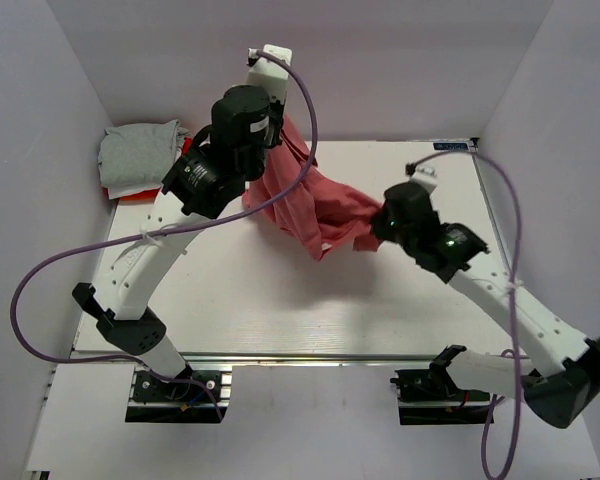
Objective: Fold and stack the t-shirts
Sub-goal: Flatten out the tshirt
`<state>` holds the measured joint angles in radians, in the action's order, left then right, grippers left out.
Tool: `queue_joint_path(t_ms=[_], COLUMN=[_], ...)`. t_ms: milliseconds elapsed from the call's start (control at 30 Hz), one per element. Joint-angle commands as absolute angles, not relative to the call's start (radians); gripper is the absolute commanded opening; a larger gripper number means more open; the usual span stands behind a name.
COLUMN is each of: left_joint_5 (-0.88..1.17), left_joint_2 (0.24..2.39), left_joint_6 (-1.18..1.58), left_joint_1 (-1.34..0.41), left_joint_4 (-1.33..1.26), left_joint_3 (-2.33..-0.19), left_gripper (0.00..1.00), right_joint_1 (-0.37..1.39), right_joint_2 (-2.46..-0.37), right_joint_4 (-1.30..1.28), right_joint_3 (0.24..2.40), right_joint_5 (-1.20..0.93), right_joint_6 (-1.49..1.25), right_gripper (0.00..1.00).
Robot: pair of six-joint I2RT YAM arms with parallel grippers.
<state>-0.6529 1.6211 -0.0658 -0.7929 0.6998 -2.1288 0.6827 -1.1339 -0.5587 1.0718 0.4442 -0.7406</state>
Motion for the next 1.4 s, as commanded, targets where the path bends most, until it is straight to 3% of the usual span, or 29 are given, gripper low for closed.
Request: queue_joint_path(t_ms=[0,267,500,667,867,1133,1367], left_joint_5=[-0.756,-0.756,-0.692,-0.804,-0.793,-0.815,-0.923], left_joint_2=[1.551,1.392,1.298,1.211,1.184,1.305,1.402], left_joint_6=[-0.207,-0.354,-0.359,-0.422,-0.422,-0.422,-0.593], left_joint_1=[-0.785,-0.798,-0.798,-0.798,-0.798,-0.798,-0.776], left_joint_4=[0.499,0.212,0.115,0.005,0.024,0.019,-0.277], left_joint_3=[-2.184,-2.206,-2.186,-2.123,-2.082,-2.040,-1.844], left_gripper=[0.00,0.00,0.00,0.00,0.00,0.00,0.00], right_joint_1=[0.678,0.681,0.683,0.686,0.686,0.686,0.670], right_joint_2=[-1.078,-1.020,-1.051,-0.986,-0.943,-1.123,-1.204], right_joint_4=[-0.676,-0.621,-0.569,-0.451,-0.388,-0.436,-0.204], right_joint_3=[1.306,1.773,2.086,2.048,1.954,1.950,1.789], right_joint_5=[0.630,0.776,0.511,0.719,0.689,0.715,0.874], right_joint_6=[-0.522,-0.246,-0.006,0.112,0.146,0.164,0.276], right_gripper=[0.00,0.00,0.00,0.00,0.00,0.00,0.00])
